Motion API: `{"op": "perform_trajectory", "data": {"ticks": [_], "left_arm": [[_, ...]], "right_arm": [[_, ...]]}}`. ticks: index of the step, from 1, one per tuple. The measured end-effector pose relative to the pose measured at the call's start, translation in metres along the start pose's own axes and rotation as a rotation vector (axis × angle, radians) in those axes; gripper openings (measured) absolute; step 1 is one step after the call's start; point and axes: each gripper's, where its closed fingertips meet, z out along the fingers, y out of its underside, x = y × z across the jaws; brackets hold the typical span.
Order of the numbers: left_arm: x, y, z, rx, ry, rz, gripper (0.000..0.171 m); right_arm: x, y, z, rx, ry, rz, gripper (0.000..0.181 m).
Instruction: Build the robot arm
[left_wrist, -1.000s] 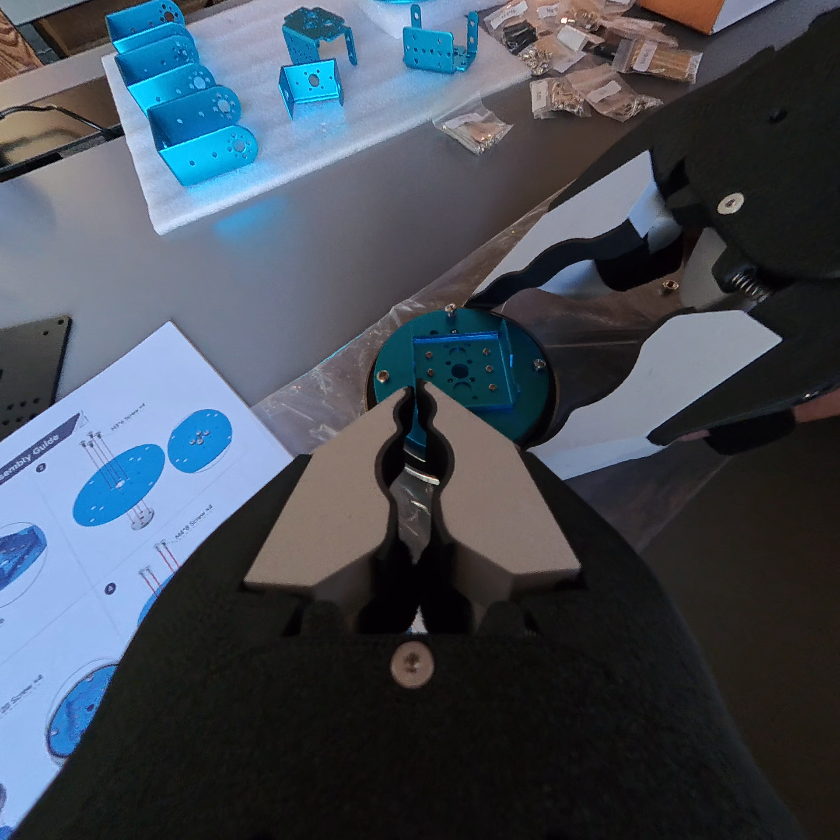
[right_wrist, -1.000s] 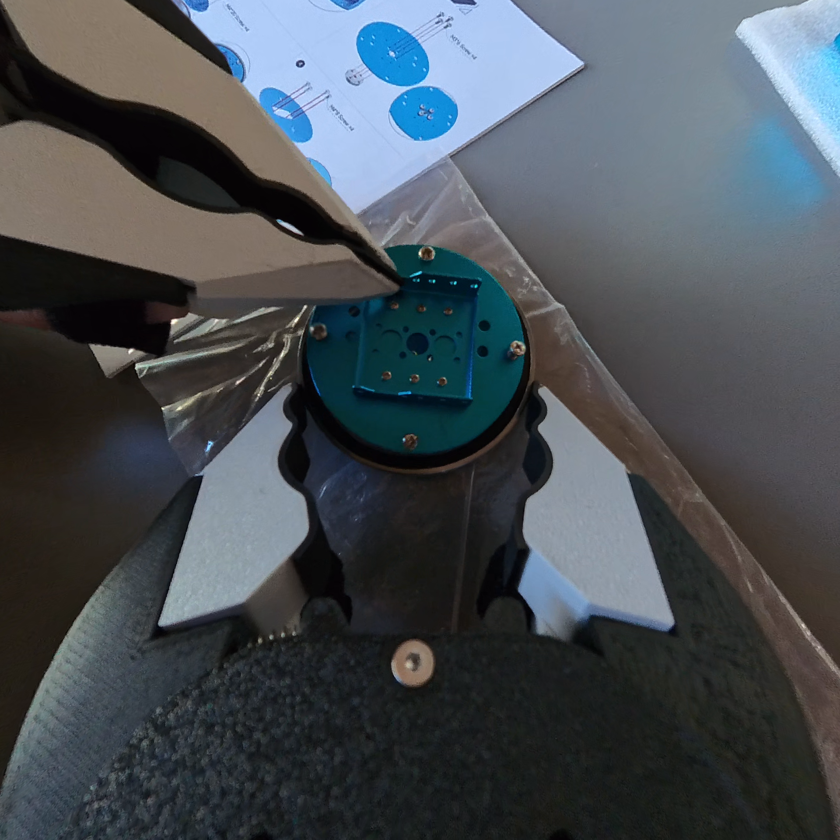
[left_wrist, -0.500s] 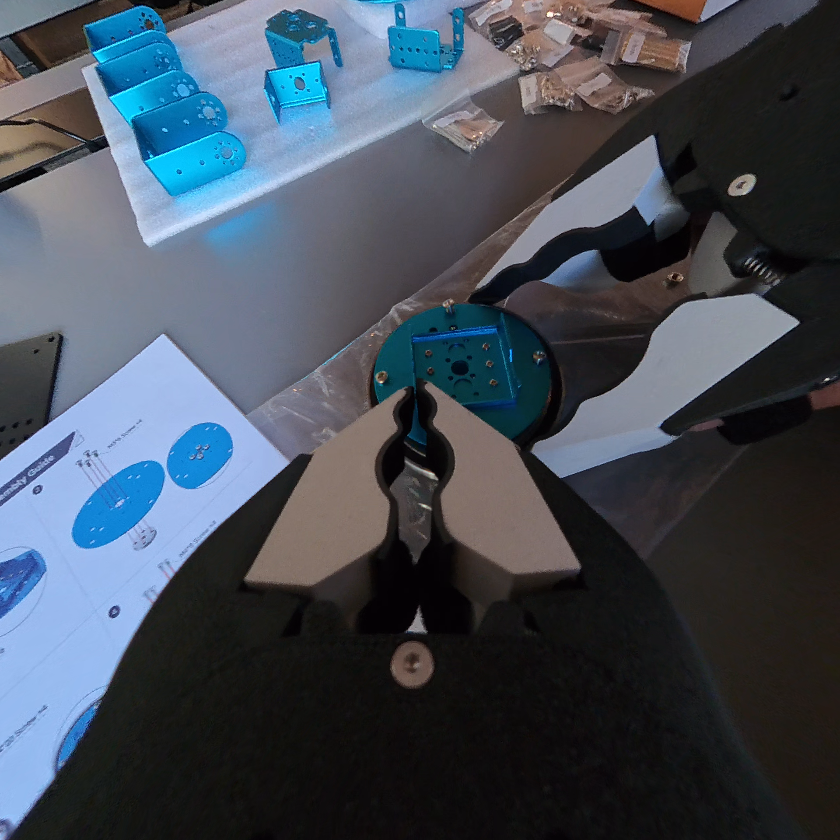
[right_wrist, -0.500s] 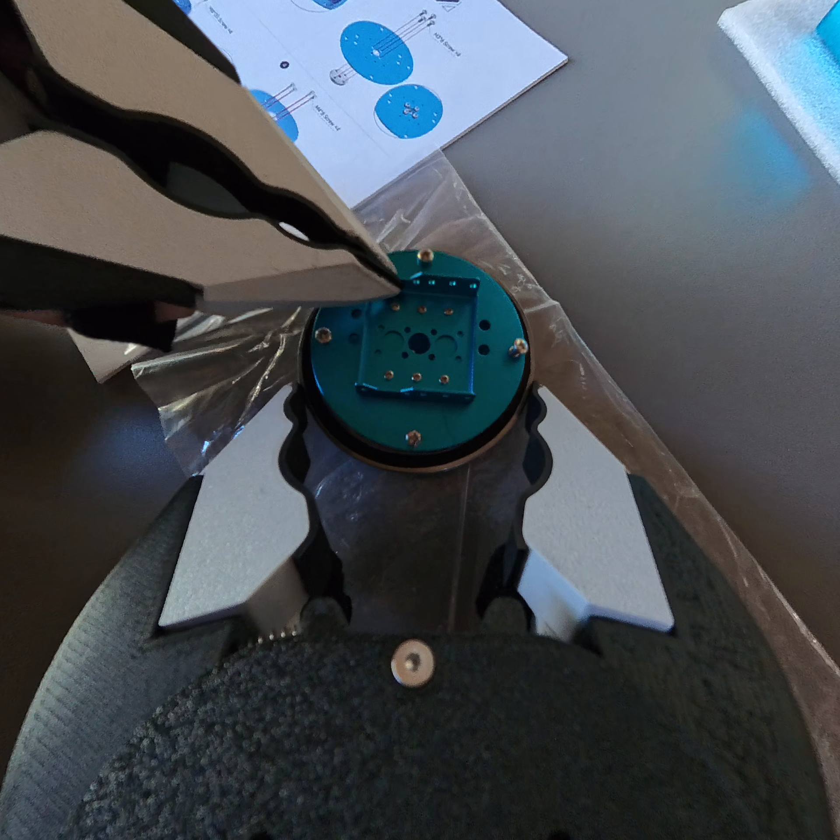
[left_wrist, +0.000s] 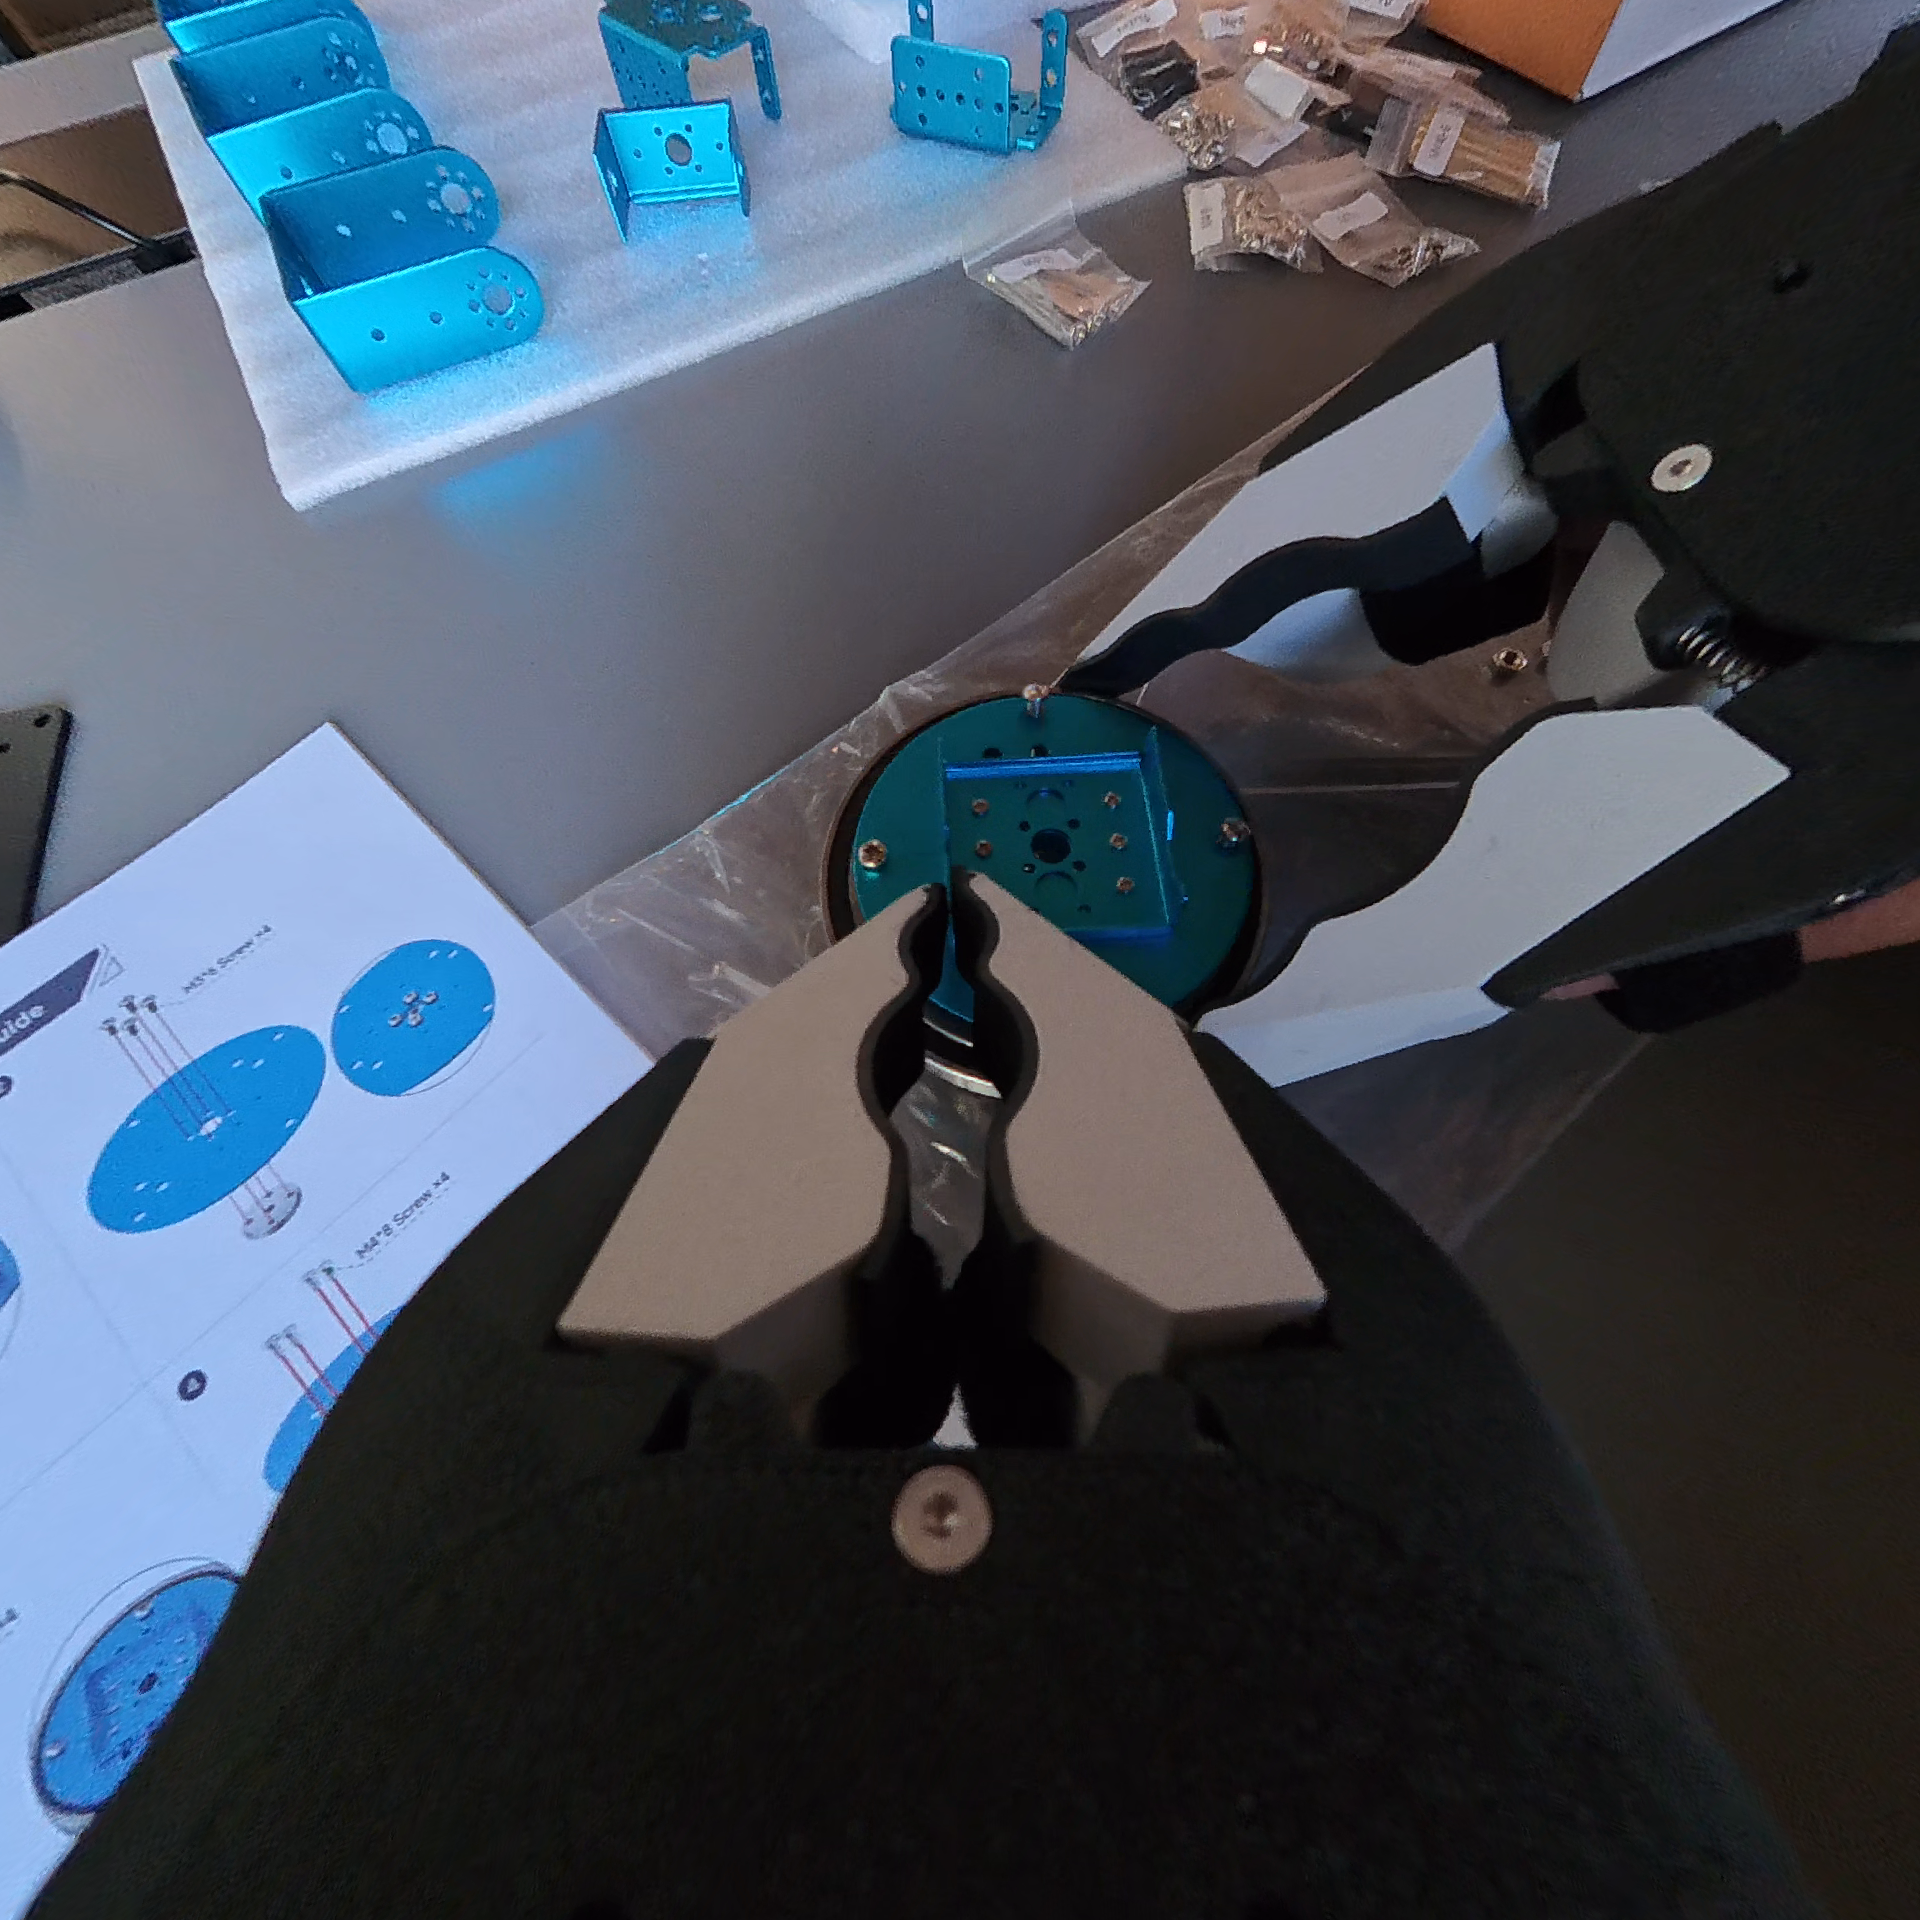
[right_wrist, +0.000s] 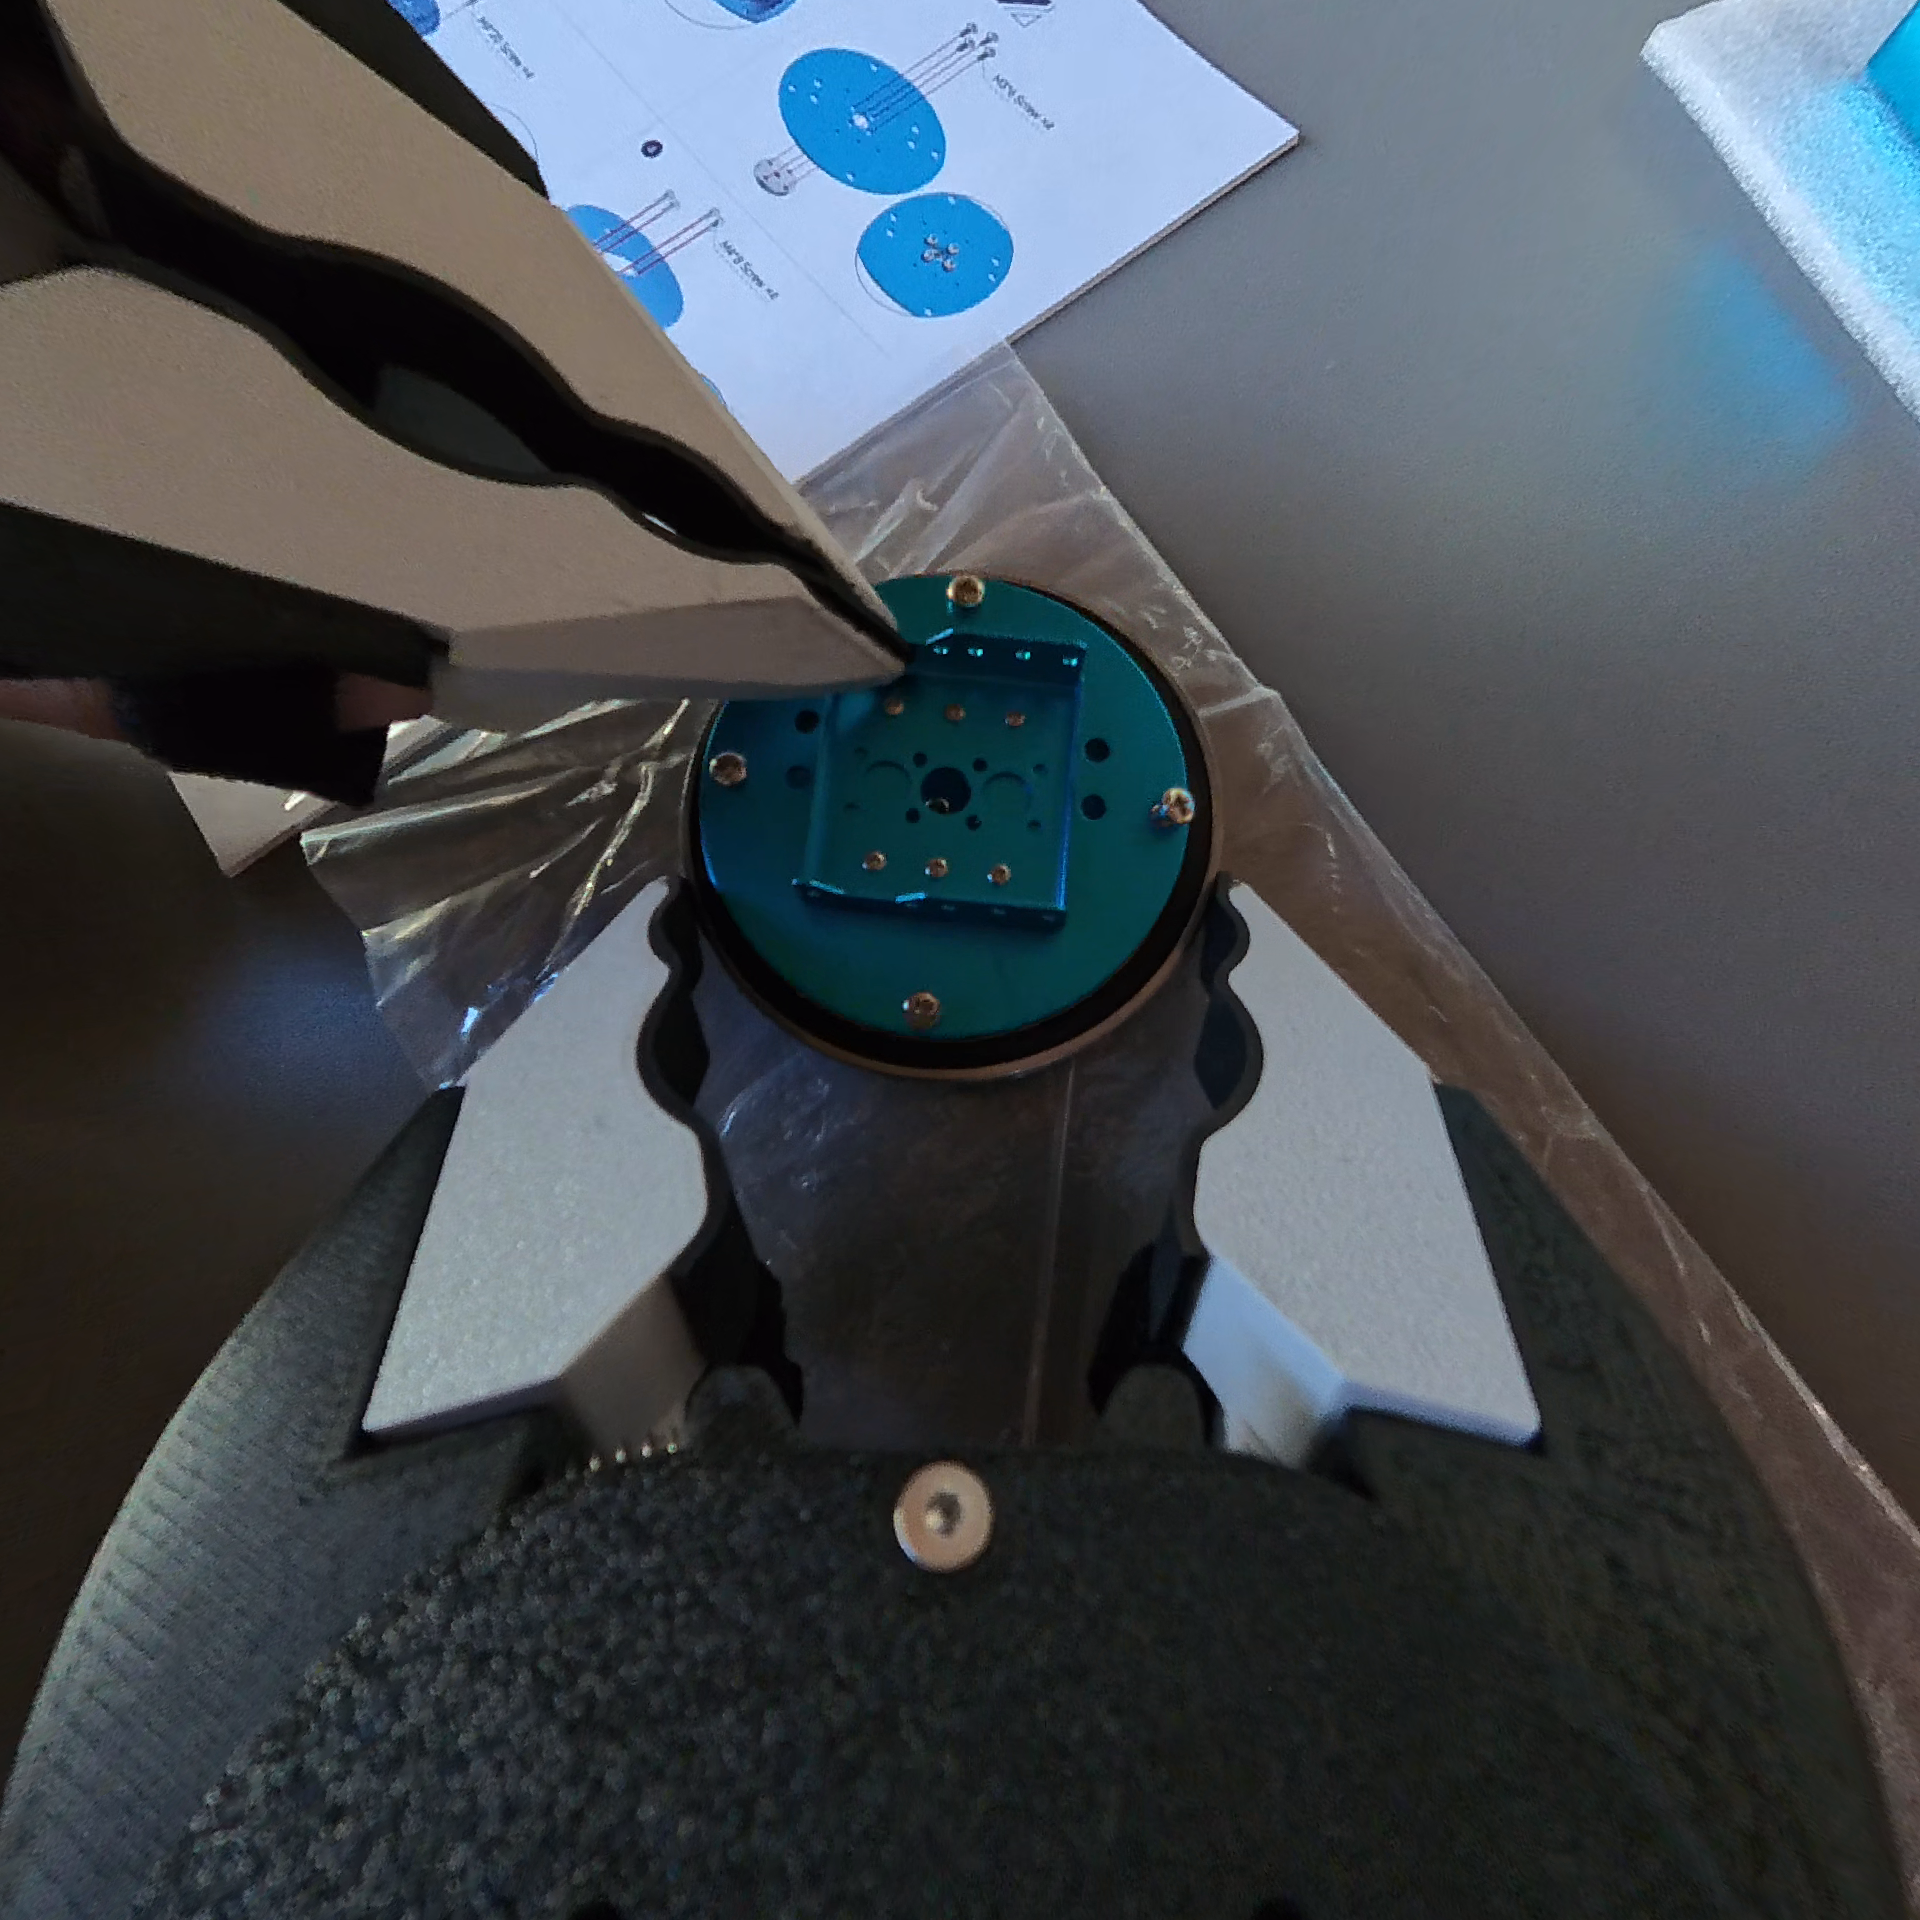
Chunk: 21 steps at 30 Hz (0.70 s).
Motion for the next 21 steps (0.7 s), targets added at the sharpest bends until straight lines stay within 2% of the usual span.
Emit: {"op": "perform_trajectory", "data": {"ticks": [21], "left_arm": [[-0.0027,0.0038,0.0017,0.001,-0.032,0.038,0.000]], "right_arm": [[-0.0015,-0.0015,-0.0009,0.024,-0.024,0.010,0.097]]}}
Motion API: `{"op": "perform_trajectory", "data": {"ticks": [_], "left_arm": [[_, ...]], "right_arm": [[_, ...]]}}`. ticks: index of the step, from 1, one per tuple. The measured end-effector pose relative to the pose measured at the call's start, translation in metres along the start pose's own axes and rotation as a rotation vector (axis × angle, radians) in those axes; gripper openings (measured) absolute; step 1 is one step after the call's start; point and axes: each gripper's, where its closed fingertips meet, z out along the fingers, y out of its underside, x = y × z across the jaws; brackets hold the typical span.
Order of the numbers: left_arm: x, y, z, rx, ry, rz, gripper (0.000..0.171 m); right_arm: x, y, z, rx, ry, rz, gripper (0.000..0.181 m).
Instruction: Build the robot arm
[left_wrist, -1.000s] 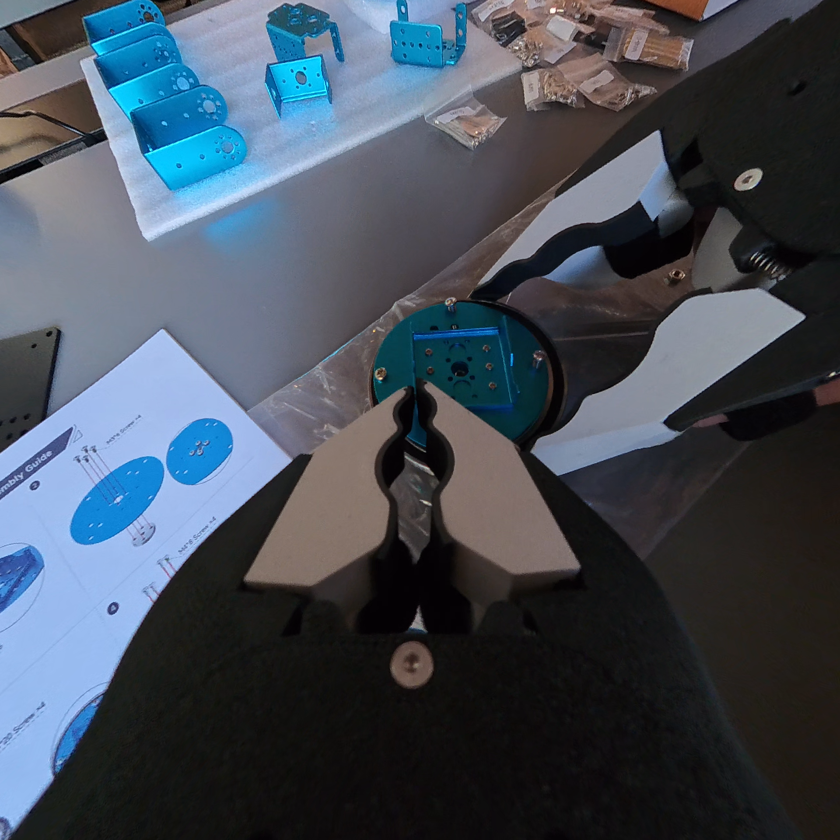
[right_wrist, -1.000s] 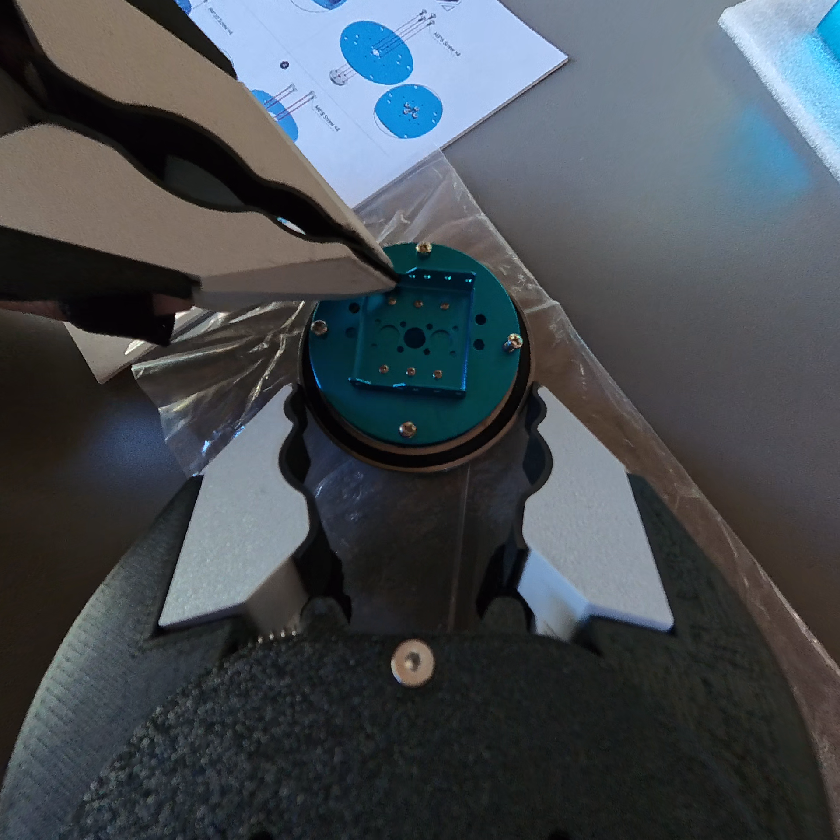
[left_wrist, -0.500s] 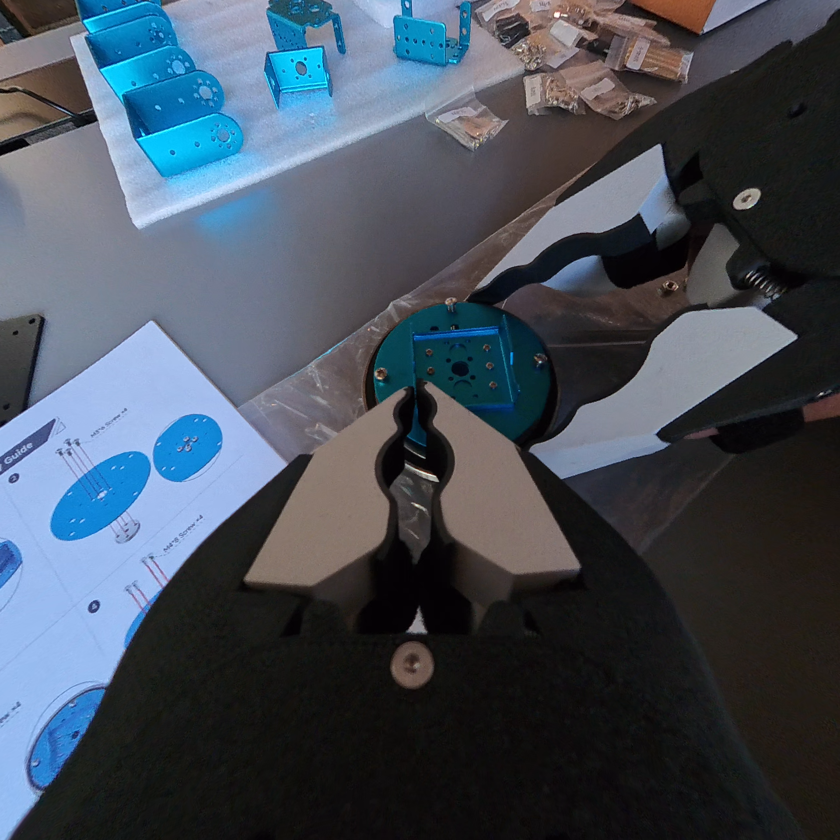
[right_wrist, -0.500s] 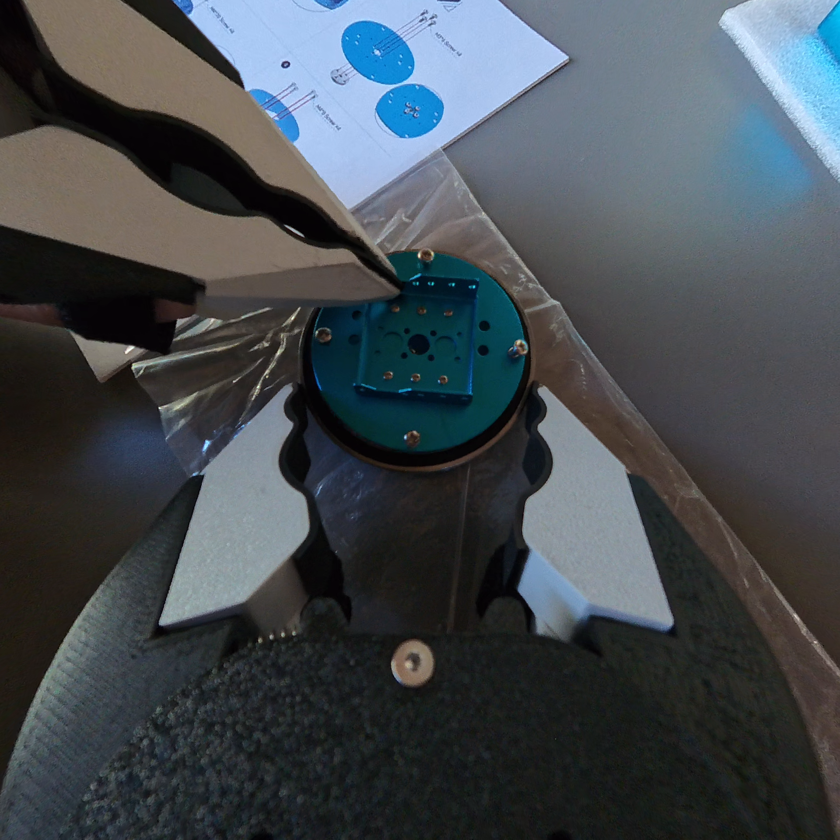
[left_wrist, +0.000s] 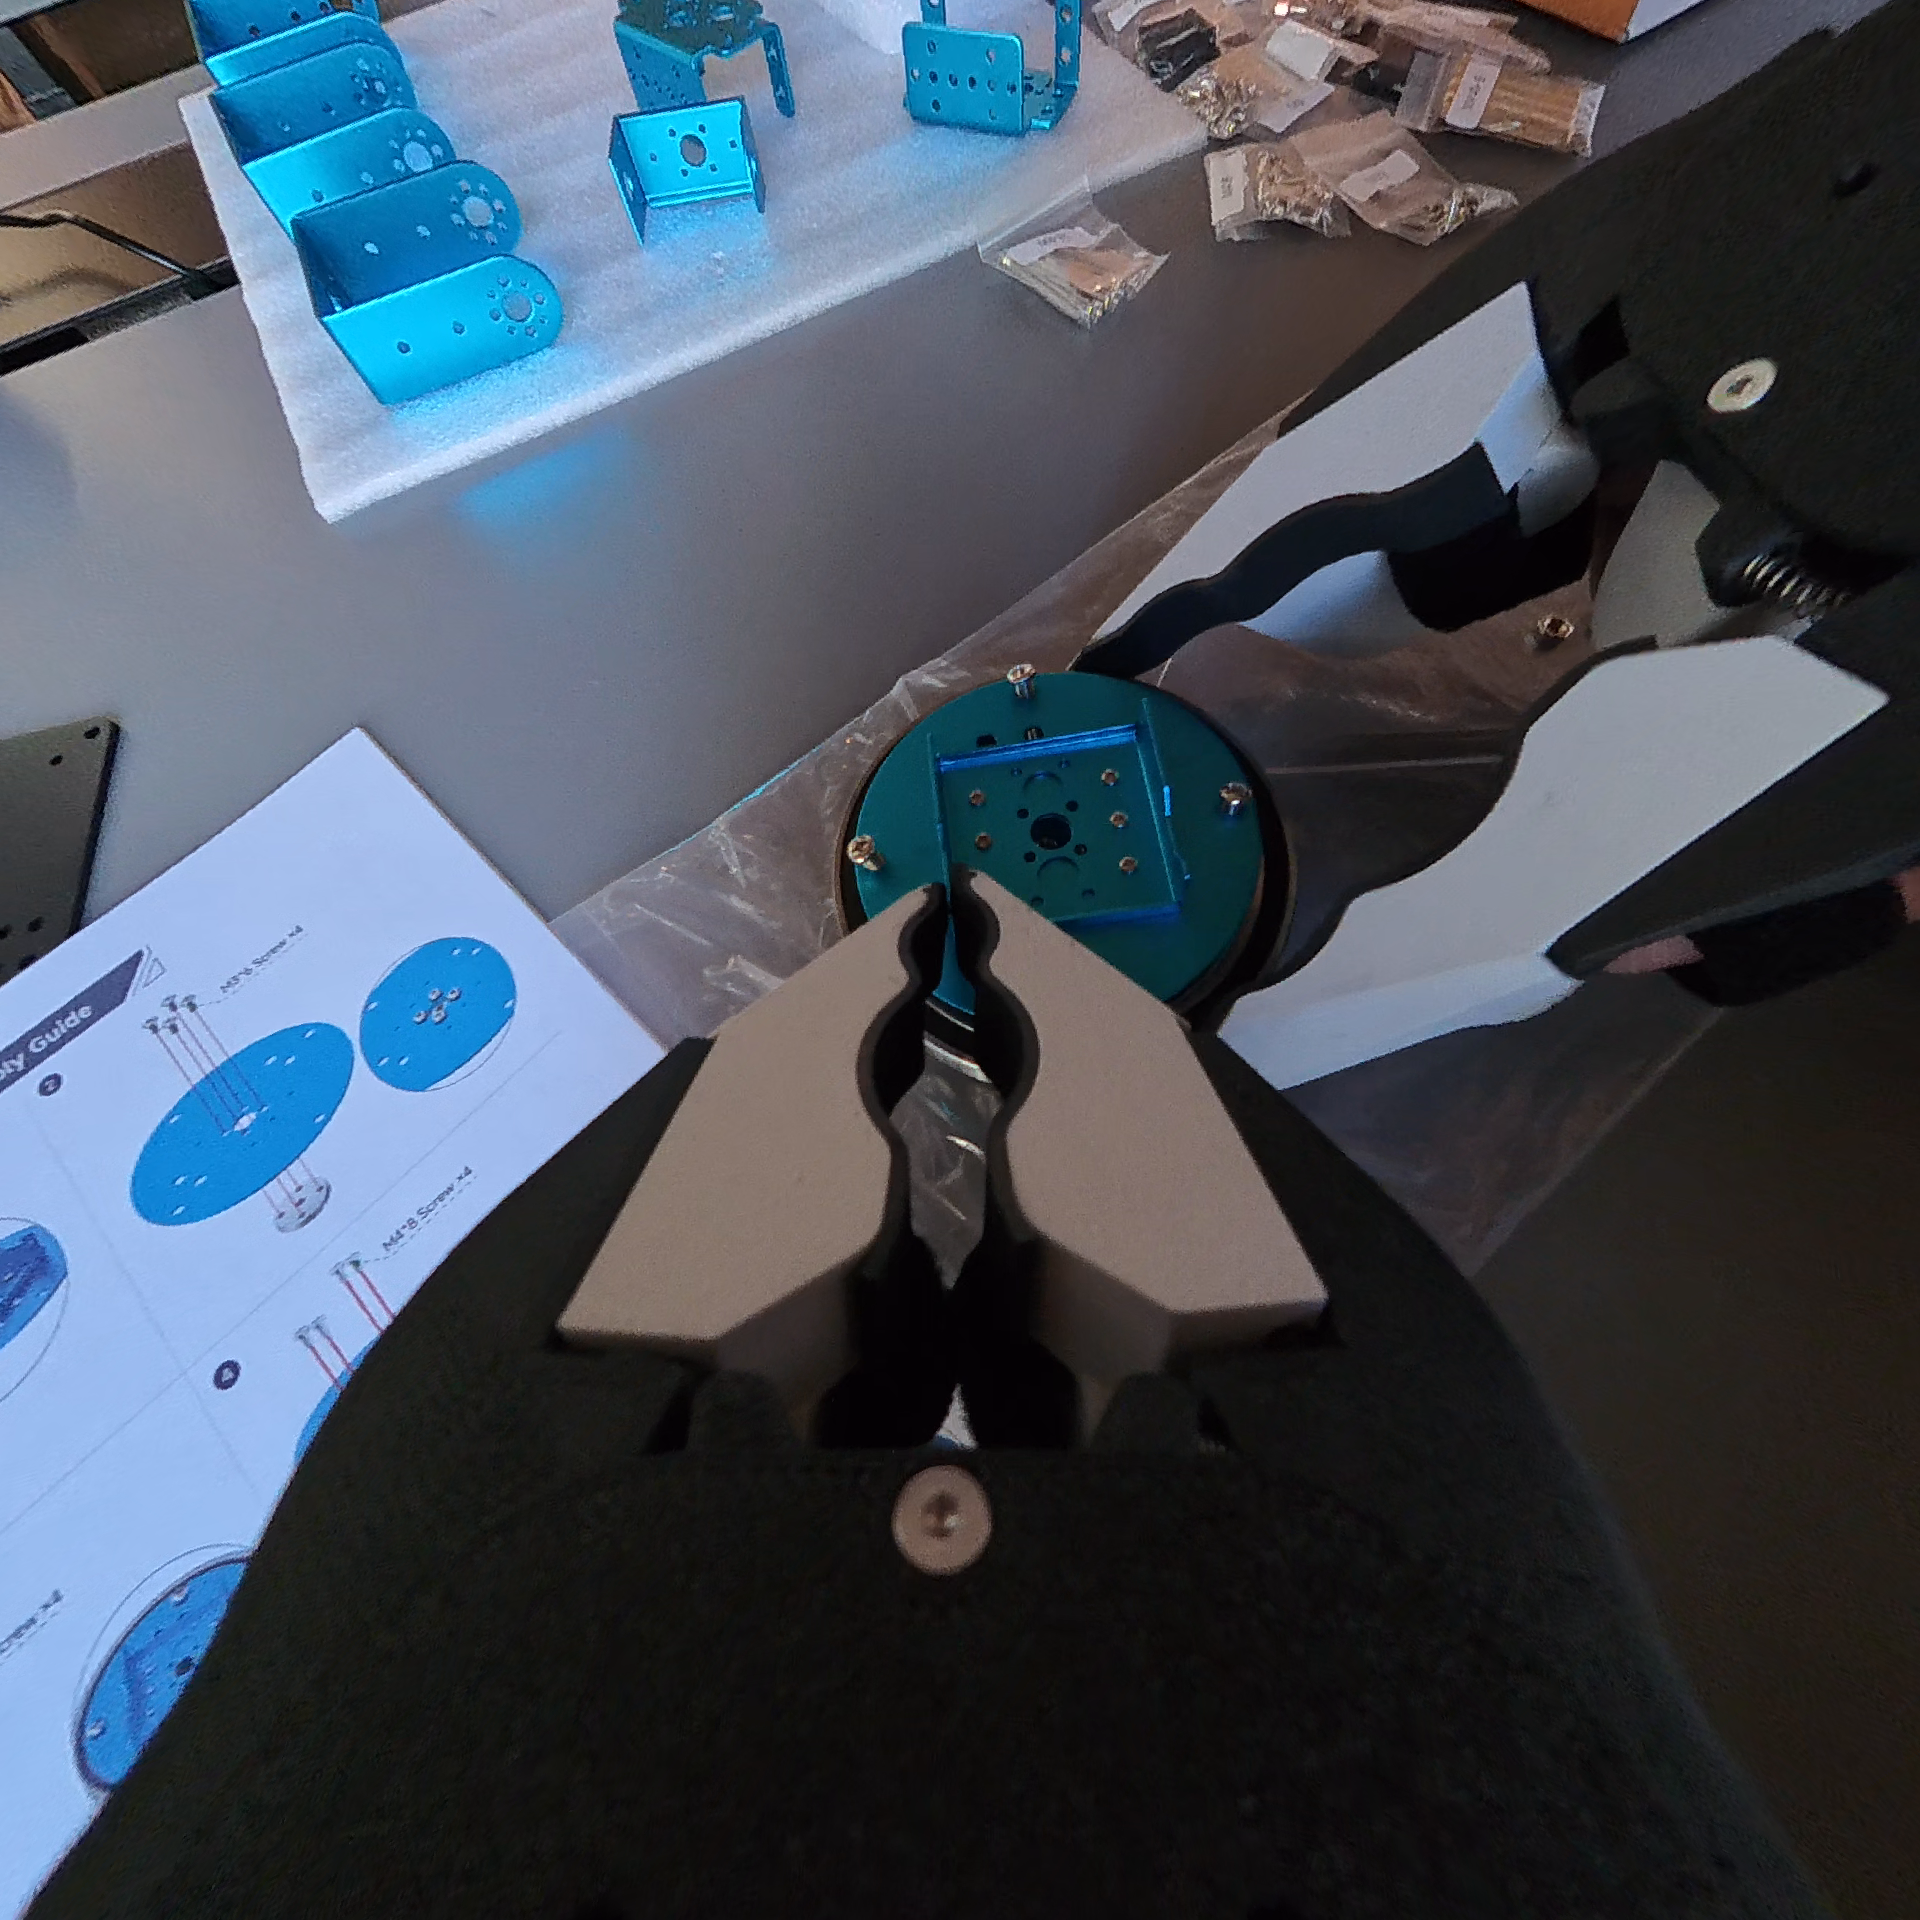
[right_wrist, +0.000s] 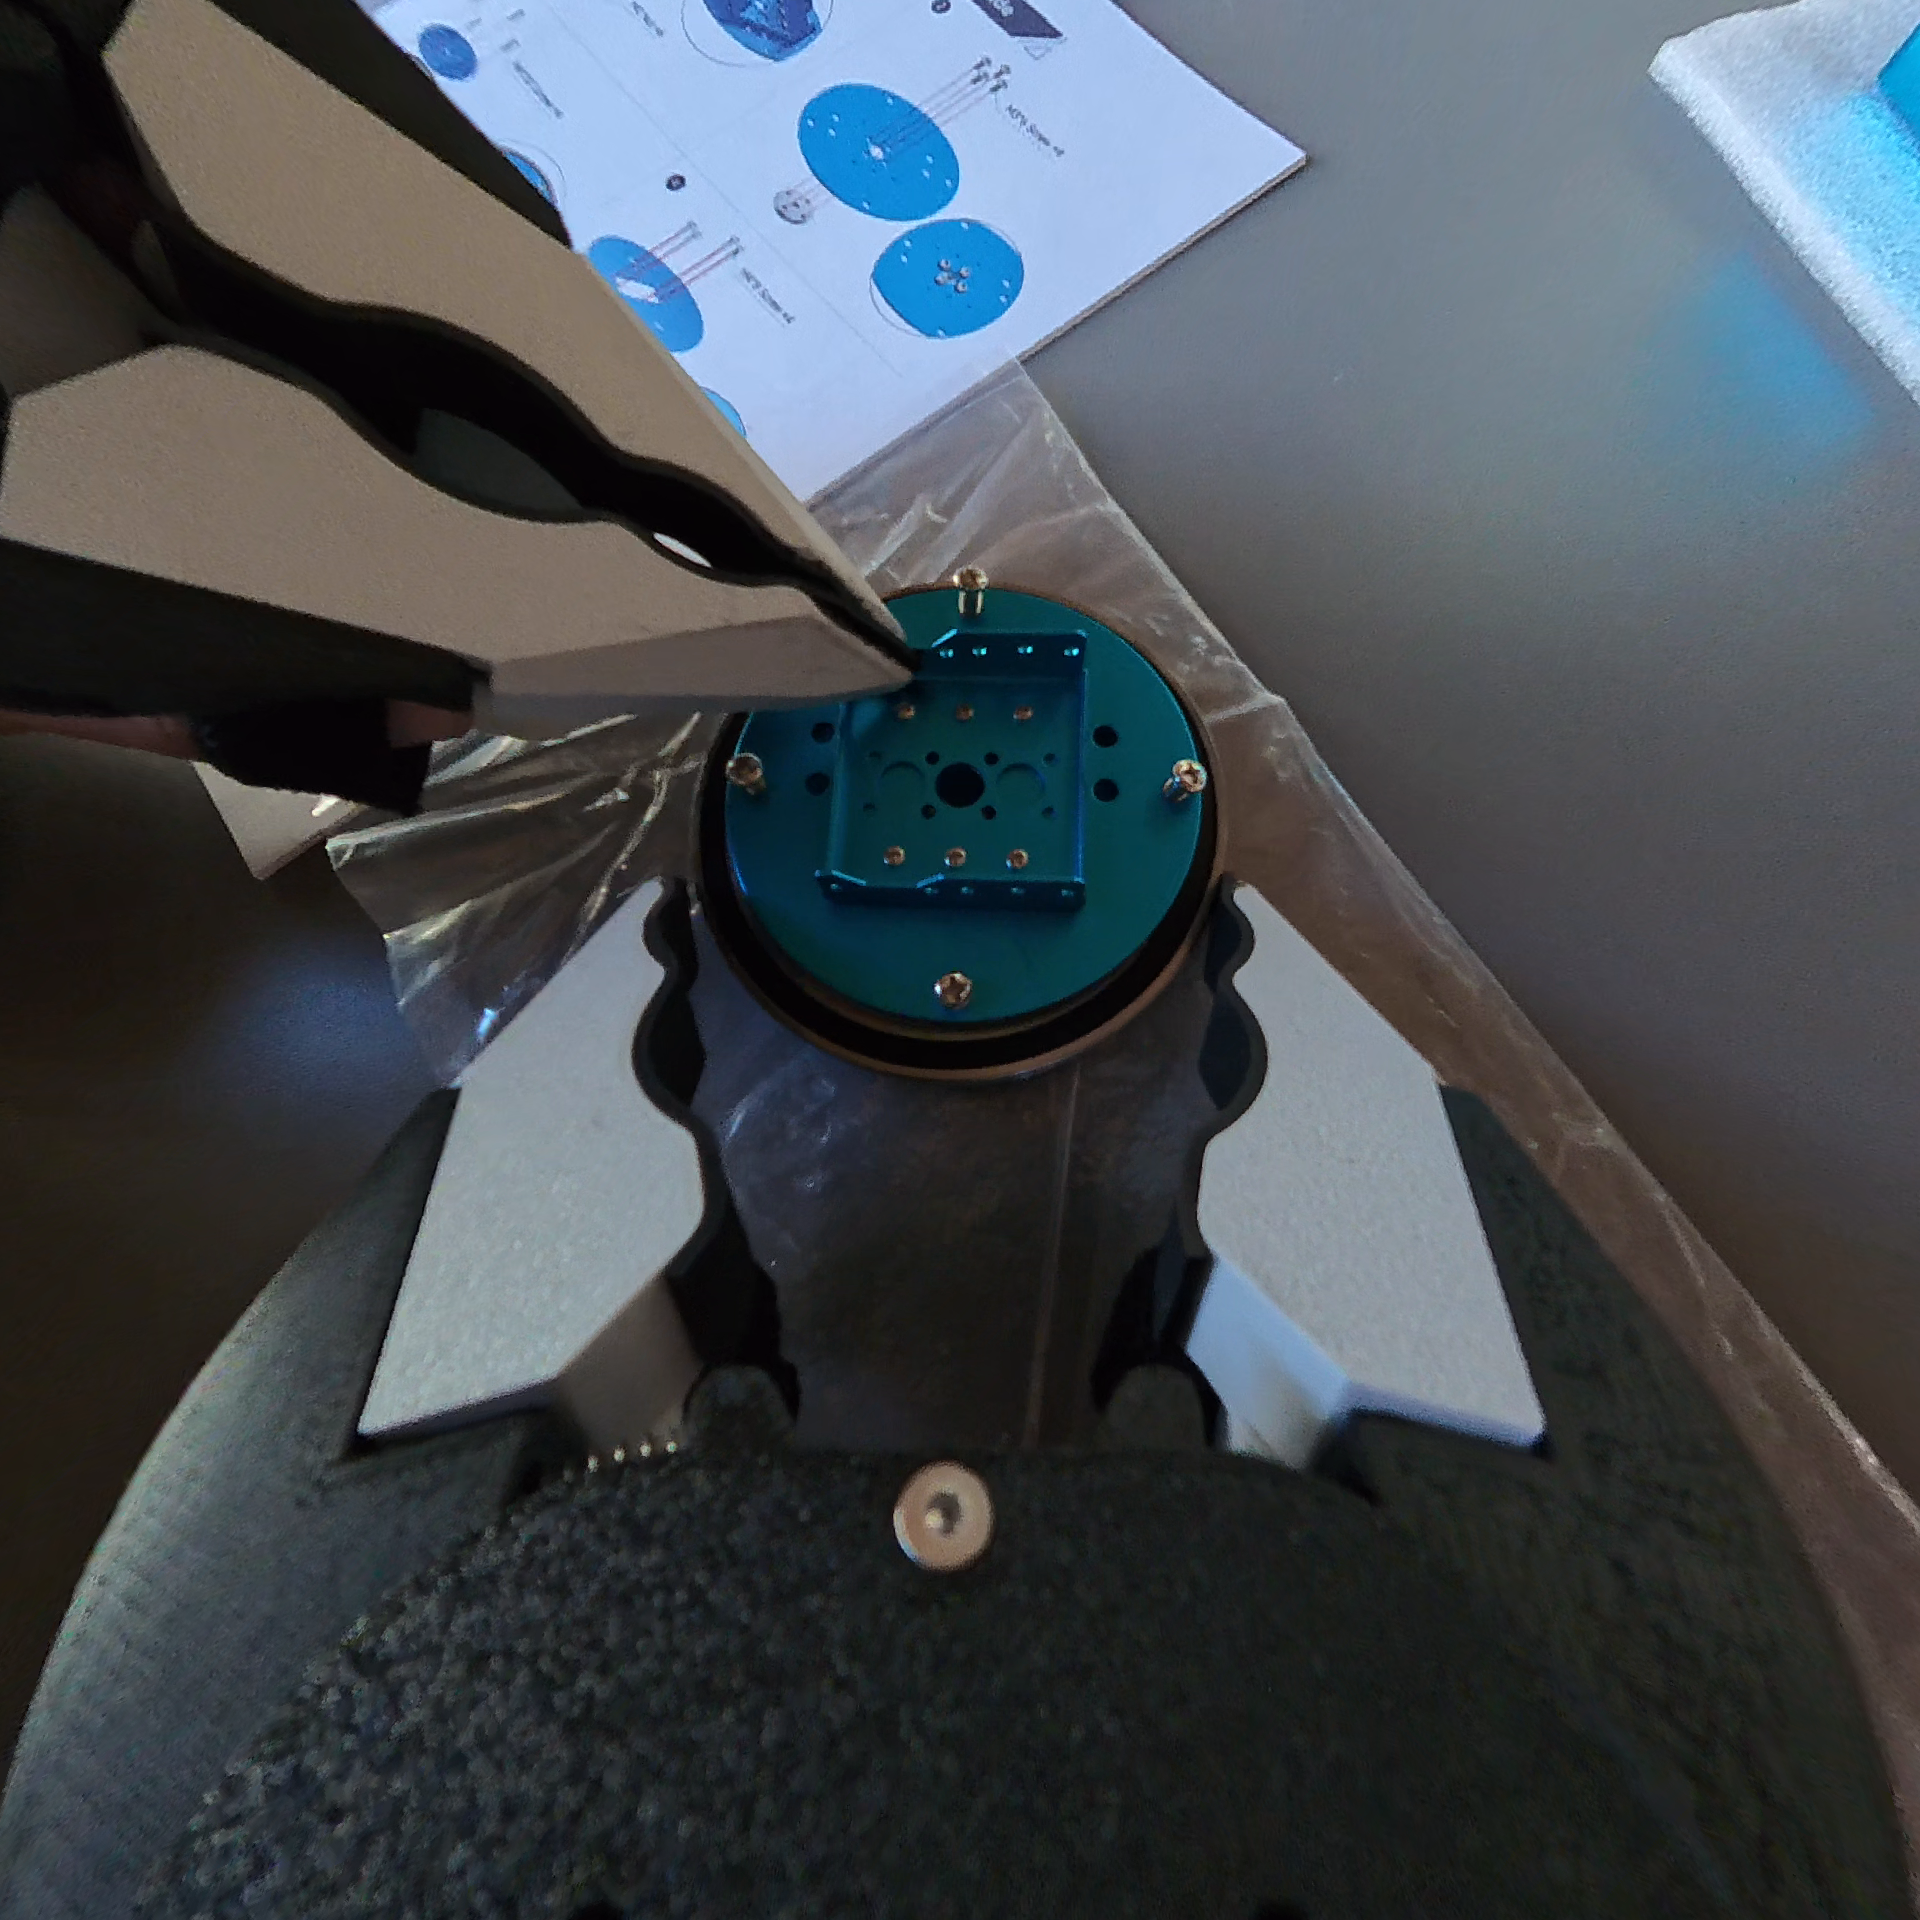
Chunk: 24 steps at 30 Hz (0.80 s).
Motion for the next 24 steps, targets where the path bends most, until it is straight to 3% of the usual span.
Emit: {"op": "perform_trajectory", "data": {"ticks": [13,17,24], "left_arm": [[-0.001,0.001,0.000,-0.002,0.008,-0.005,0.000],[-0.001,0.001,0.000,0.001,0.008,-0.004,0.000],[0.000,0.001,0.001,-0.003,0.018,0.005,0.000]], "right_arm": [[-0.002,-0.017,-0.018,0.119,-0.008,-0.055,0.087],[0.002,-0.017,-0.026,0.143,0.032,-0.115,0.062],[0.001,-0.010,-0.022,0.109,0.046,-0.126,0.044]]}}
